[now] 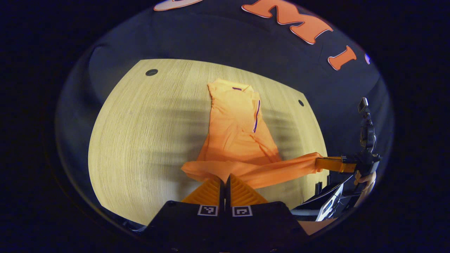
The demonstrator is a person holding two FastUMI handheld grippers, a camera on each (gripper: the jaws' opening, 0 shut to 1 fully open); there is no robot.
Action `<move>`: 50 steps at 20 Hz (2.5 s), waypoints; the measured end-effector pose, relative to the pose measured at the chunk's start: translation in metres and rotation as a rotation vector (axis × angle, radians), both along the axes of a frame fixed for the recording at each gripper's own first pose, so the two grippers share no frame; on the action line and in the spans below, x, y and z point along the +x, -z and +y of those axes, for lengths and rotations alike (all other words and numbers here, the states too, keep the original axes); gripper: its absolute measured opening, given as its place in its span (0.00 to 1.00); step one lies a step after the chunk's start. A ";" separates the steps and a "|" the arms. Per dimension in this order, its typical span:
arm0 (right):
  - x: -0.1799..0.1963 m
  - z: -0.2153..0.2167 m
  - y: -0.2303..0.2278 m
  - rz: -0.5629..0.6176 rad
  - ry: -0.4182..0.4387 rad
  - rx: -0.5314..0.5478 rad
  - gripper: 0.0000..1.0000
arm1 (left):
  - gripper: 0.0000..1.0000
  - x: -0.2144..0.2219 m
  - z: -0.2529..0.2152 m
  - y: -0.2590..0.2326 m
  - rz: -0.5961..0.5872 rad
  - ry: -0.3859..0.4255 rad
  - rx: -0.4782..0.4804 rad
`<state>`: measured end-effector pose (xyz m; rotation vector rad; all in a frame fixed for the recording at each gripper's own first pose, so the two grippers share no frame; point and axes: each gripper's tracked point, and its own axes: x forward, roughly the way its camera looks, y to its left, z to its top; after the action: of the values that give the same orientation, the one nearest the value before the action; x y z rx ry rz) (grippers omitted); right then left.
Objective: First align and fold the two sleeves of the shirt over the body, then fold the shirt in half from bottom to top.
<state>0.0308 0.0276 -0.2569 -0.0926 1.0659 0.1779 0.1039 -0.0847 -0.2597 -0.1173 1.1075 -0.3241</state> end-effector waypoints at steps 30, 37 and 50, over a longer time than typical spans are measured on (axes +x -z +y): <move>0.290 0.009 0.043 -0.115 0.132 -0.025 0.01 | 0.01 0.303 0.000 0.071 -0.175 0.029 0.125; 0.302 -0.005 0.076 -0.106 0.159 -0.106 0.26 | 0.04 0.314 0.024 0.085 -0.149 -0.043 0.227; 0.290 0.014 -0.010 -0.307 0.131 -0.080 1.00 | 0.97 0.324 0.017 0.001 -0.426 -0.095 0.250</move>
<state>0.3211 0.0416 -0.2468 -0.1179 0.7695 0.0014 0.4277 -0.0677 -0.2609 0.1176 0.7094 -0.1142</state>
